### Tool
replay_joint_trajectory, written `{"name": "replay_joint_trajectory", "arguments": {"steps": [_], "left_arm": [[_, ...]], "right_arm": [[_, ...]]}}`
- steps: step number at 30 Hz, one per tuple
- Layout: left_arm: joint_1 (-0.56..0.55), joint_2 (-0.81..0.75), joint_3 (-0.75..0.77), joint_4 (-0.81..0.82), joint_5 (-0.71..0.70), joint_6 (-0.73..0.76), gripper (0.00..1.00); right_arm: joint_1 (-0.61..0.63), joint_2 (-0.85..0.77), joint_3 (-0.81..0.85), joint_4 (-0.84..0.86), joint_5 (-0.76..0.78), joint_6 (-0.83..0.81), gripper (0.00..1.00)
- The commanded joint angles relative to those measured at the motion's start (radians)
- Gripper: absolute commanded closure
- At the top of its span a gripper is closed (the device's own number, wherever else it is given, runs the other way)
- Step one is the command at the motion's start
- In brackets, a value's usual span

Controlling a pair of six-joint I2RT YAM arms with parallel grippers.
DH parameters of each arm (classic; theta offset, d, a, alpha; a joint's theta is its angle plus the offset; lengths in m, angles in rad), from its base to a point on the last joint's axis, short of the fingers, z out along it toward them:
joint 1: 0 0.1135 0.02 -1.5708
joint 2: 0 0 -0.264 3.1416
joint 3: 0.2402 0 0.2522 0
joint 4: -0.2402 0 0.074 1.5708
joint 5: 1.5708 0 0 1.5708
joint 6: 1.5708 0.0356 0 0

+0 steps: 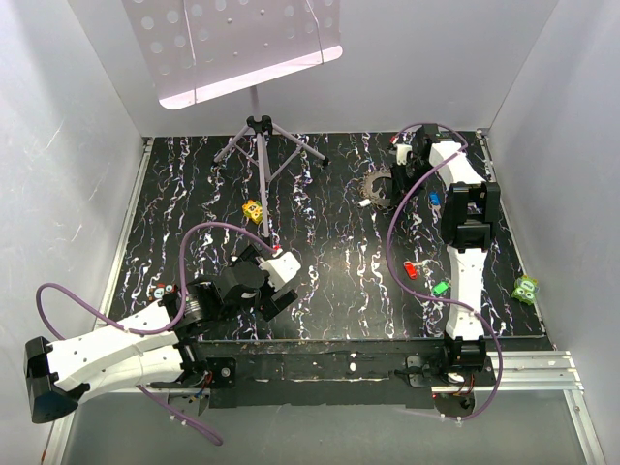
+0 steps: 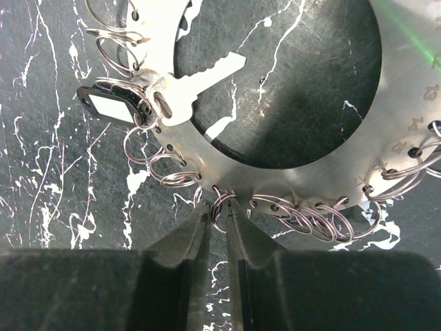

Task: Put the keys on the keyring

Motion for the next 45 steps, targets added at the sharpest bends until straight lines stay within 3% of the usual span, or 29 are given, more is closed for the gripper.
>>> {"name": "replay_joint_trajectory", "arguments": {"steps": [1, 8, 12, 29, 35, 45], "left_arm": [[0.003, -0.011, 0.016, 0.004, 0.006, 0.008, 0.00], [0.003, -0.012, 0.016, 0.002, 0.006, 0.008, 0.00], [0.004, -0.016, 0.016, 0.001, 0.006, 0.010, 0.00], [0.004, -0.017, 0.019, 0.001, 0.008, 0.010, 0.00], [0.004, -0.017, 0.019, 0.001, 0.009, 0.010, 0.00], [0.004, -0.016, 0.018, 0.001, 0.011, 0.010, 0.00]], "right_arm": [[0.004, -0.075, -0.015, 0.017, 0.014, -0.009, 0.82], [0.004, -0.102, -0.029, 0.022, 0.011, -0.007, 0.89], [0.004, -0.110, -0.043, 0.030, 0.007, -0.009, 0.99], [0.004, -0.161, -0.159, -0.004, -0.142, -0.035, 0.99], [0.004, -0.156, -0.194, -0.002, -0.130, -0.032, 0.98], [0.004, -0.158, -0.196, 0.002, -0.101, -0.026, 0.88]]}}
